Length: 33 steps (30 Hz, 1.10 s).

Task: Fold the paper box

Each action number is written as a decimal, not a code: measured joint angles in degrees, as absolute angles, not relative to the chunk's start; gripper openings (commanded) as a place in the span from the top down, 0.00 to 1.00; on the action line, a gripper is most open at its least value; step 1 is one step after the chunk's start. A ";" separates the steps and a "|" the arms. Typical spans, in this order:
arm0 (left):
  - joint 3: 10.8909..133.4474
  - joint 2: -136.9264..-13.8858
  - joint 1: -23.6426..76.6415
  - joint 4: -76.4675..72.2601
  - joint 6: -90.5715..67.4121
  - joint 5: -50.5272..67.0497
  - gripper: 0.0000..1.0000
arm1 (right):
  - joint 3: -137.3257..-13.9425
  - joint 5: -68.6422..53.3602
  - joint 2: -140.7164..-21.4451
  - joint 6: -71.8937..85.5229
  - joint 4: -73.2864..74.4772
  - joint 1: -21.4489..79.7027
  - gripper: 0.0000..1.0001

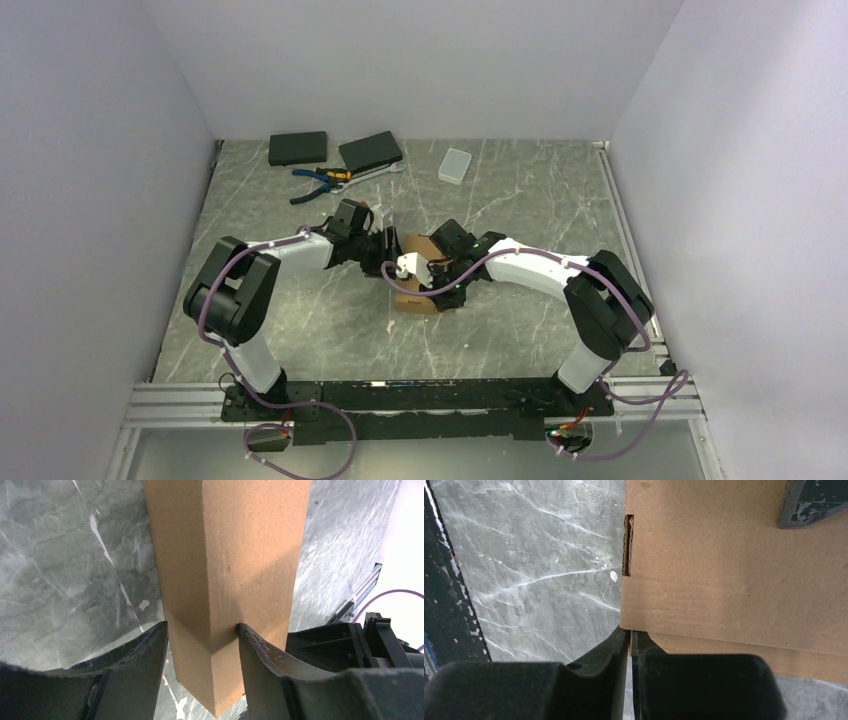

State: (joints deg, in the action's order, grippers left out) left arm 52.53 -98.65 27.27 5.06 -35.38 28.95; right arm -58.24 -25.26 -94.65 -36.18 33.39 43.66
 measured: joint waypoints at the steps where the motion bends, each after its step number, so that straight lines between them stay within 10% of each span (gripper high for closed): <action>1: 52.53 -98.67 27.29 5.04 -35.38 29.02 0.41 | -58.26 -25.26 -94.65 -36.12 33.30 43.68 0.84; 12: 52.97 -98.67 27.27 6.11 -35.09 28.73 0.36 | -58.50 -27.97 -91.59 -37.36 34.24 40.97 0.59; 33: 55.24 -93.54 25.65 9.69 -32.14 26.94 0.02 | -63.33 -48.66 -95.90 -27.79 29.45 11.11 0.49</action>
State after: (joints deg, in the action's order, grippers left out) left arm 55.24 -93.54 25.65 9.69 -32.14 26.94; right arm -63.33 -48.66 -95.90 -27.79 29.45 11.11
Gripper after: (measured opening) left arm 0.941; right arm 0.504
